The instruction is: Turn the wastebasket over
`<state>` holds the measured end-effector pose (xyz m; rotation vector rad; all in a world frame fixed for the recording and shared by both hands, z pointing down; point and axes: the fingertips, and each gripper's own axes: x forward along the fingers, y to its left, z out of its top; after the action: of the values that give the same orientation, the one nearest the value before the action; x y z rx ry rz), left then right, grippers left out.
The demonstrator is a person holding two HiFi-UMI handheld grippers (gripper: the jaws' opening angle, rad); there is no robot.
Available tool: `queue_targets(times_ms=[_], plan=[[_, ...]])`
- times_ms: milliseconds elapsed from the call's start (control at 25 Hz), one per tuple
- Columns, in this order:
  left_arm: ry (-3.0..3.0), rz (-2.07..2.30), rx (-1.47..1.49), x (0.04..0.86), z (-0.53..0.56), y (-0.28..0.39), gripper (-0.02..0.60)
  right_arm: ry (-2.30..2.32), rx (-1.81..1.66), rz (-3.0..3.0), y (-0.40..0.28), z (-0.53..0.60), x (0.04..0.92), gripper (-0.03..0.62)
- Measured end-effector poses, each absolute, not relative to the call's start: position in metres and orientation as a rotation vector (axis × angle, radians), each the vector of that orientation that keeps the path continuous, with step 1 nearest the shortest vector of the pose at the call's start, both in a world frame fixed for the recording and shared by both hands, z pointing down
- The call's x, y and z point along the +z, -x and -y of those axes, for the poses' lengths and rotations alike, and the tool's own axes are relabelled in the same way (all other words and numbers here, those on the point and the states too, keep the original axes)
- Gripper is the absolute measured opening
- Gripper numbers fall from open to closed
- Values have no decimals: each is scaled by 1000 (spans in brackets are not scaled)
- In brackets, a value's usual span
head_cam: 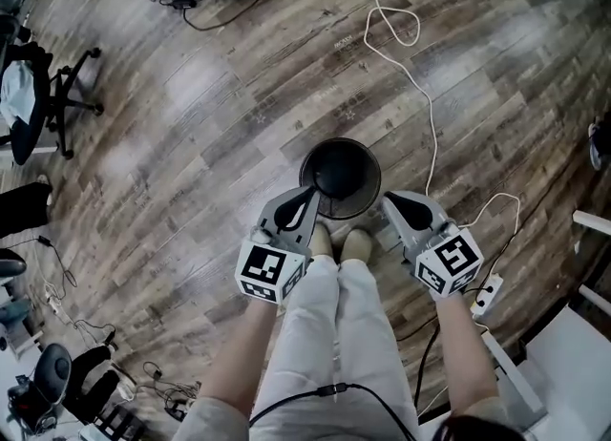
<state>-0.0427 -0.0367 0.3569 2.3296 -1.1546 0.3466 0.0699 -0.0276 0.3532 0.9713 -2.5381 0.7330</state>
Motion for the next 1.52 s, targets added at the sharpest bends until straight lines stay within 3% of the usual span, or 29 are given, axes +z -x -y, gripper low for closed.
queue_targets(times_ms=[1520], plan=[[-2579, 1429, -10, -31, -6, 68, -2, -1251, 308, 2757, -93, -3, -34, 0]])
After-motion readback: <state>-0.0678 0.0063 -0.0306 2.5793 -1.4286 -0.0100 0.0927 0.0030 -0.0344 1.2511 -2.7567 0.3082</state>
